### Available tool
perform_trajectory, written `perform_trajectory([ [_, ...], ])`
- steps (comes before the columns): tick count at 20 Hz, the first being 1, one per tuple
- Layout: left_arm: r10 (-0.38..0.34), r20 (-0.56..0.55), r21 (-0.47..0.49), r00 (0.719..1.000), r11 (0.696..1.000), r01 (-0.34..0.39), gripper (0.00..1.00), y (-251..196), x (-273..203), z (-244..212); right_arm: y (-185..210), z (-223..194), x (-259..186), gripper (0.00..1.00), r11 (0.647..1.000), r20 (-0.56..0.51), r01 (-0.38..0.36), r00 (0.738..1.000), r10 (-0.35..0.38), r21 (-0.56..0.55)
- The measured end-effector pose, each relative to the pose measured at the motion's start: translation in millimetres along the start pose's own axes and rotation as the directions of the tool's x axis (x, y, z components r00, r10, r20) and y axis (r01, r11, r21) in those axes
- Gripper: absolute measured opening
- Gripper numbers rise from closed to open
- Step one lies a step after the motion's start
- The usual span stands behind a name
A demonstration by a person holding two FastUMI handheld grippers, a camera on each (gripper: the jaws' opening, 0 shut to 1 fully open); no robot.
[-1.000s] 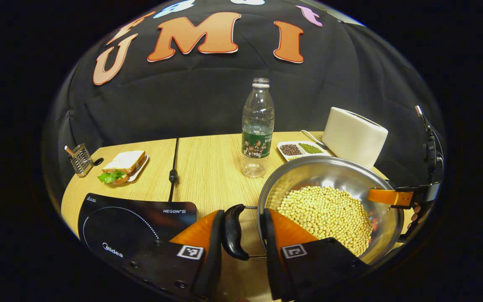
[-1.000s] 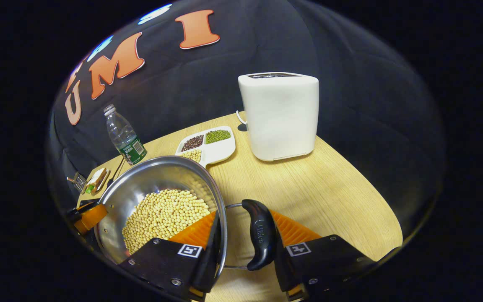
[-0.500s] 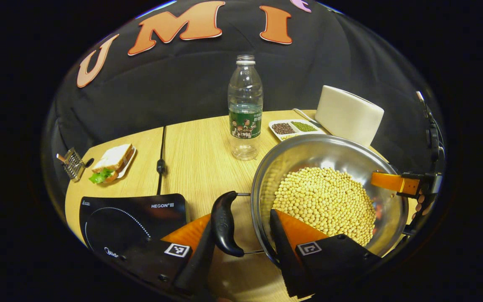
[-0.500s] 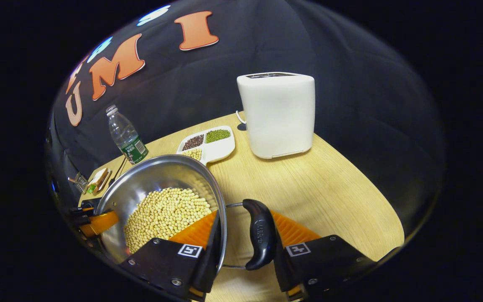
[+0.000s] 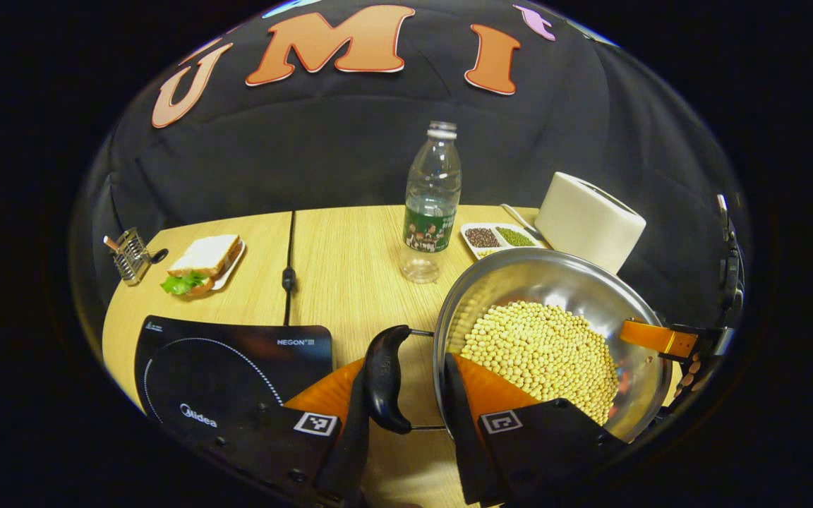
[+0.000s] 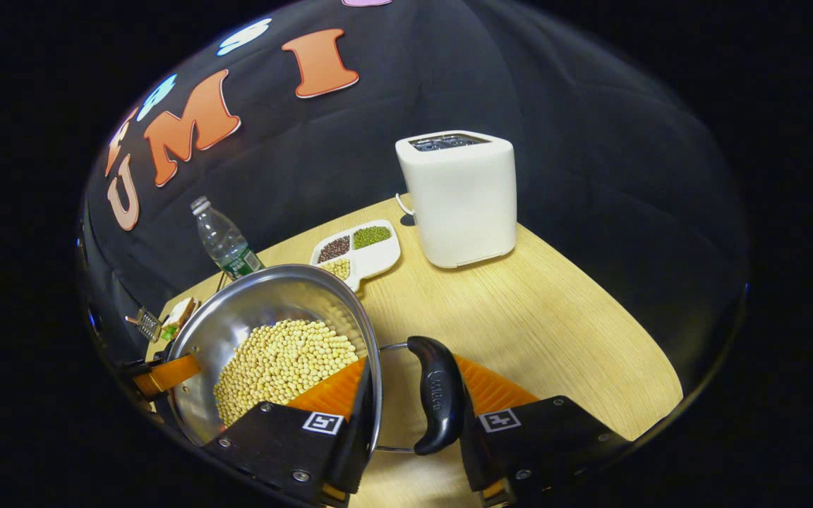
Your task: First push the handle of the pot to place it horizontally, then grasp the pot with both hands and set it on the induction cooktop.
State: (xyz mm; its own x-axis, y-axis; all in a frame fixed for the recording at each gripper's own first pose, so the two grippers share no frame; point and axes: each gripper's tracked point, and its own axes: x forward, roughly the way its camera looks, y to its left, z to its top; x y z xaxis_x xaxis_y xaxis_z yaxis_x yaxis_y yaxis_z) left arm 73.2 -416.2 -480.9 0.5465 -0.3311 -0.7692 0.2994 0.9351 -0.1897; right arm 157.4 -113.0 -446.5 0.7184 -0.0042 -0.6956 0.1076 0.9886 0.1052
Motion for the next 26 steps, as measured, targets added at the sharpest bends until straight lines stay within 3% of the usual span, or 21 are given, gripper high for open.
perform_trajectory([
  [1,-0.003,0.006,-0.016,1.000,1.000,0.003,0.62,2.6,-9.2,4.6,6.3,3.2,-8.8,0.55,1.000,0.007,-0.001,1.000,0.001,-0.006],
  [6,-0.003,0.042,-0.065,0.999,0.998,0.006,0.59,34.8,-56.7,17.0,50.3,18.7,-55.2,0.55,0.998,0.057,-0.021,0.998,0.024,-0.051],
  [7,0.002,0.051,-0.071,0.999,0.997,0.002,0.58,44.6,-67.4,19.4,61.6,18.9,-62.9,0.51,0.998,0.062,-0.029,0.998,0.033,-0.058],
  [8,0.008,0.057,-0.077,0.998,0.997,-0.004,0.60,55.9,-80.9,20.1,72.5,18.0,-71.1,0.55,0.997,0.064,-0.038,0.997,0.042,-0.063],
  [13,0.059,0.077,-0.114,0.995,0.992,-0.050,0.60,121.8,-132.8,18.6,137.7,5.6,-94.5,0.55,0.992,0.063,-0.090,0.993,0.096,-0.093],
  [19,0.132,0.081,-0.151,0.988,0.981,-0.119,0.59,198.3,-168.0,4.7,211.2,-23.7,-99.9,0.55,0.981,0.033,-0.157,0.986,0.162,-0.109],
  [26,0.187,0.017,-0.189,0.982,0.965,-0.180,0.59,265.8,-183.1,-27.5,263.7,-69.9,-86.3,0.55,0.972,-0.044,-0.203,0.979,0.199,-0.120],
])
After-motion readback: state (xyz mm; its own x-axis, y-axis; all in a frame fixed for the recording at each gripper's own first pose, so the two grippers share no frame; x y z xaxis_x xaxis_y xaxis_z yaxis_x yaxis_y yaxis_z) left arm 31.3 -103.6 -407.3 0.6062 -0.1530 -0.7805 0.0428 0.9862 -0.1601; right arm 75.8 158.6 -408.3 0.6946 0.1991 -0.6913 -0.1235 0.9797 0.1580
